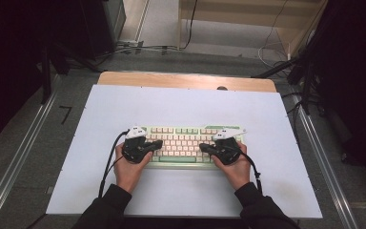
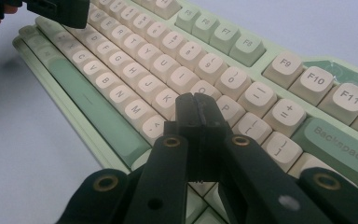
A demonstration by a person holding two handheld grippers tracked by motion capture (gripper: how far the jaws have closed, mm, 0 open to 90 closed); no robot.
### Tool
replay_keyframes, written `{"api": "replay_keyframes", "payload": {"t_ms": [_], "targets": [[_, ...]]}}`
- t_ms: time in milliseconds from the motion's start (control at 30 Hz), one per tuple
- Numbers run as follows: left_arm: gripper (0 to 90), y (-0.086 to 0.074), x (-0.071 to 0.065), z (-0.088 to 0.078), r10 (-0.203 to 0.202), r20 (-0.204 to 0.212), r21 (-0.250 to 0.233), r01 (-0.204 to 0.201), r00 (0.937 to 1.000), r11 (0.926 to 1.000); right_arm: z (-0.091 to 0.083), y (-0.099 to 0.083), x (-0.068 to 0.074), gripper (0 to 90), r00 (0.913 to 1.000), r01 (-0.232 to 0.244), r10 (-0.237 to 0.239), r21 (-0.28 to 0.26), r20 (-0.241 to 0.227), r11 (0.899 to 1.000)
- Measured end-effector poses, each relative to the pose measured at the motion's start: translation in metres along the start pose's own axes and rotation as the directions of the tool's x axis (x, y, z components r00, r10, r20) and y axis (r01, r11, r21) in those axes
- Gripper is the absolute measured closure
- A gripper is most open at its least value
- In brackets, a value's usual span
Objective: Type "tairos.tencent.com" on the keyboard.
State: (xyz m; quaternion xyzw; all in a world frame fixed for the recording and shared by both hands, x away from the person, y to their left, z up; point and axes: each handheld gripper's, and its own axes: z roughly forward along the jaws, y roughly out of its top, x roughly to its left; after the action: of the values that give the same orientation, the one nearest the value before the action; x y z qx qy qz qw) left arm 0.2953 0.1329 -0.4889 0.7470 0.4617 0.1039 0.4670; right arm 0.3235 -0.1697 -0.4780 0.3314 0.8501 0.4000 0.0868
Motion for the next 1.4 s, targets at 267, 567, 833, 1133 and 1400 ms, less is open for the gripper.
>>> {"api": "replay_keyframes", "payload": {"t_ms": [267, 567, 833, 1133, 1400], "targets": [[90.0, 0.011, -0.006, 0.008, 0.002, 0.016, -0.018, -0.002, 0.9999, 0.9998, -0.002, 0.001, 0.002, 87.6, 1.0000, -0.002, 0.002, -0.004, 0.004, 1.000], [90.0, 0.018, -0.008, 0.020, 0.001, 0.016, 0.000, -0.001, 0.9999, 1.0000, -0.001, 0.002, 0.002, 87.6, 1.0000, 0.000, 0.000, -0.005, 0.000, 1.000], [90.0, 0.019, -0.011, 0.031, -0.001, 0.021, 0.017, 0.001, 0.9998, 0.9999, -0.001, 0.002, 0.003, 87.6, 1.0000, 0.001, -0.001, -0.004, -0.001, 1.000], [90.0, 0.019, -0.011, 0.036, -0.006, 0.020, 0.025, 0.005, 0.9998, 0.9997, -0.001, 0.002, 0.002, 87.6, 1.0000, 0.002, -0.002, -0.004, 0.001, 1.000], [90.0, 0.019, -0.011, 0.039, -0.005, 0.017, 0.030, 0.004, 0.9999, 0.9995, -0.001, 0.002, 0.002, 87.6, 1.0000, 0.003, -0.003, -0.005, 0.000, 1.000]]}}
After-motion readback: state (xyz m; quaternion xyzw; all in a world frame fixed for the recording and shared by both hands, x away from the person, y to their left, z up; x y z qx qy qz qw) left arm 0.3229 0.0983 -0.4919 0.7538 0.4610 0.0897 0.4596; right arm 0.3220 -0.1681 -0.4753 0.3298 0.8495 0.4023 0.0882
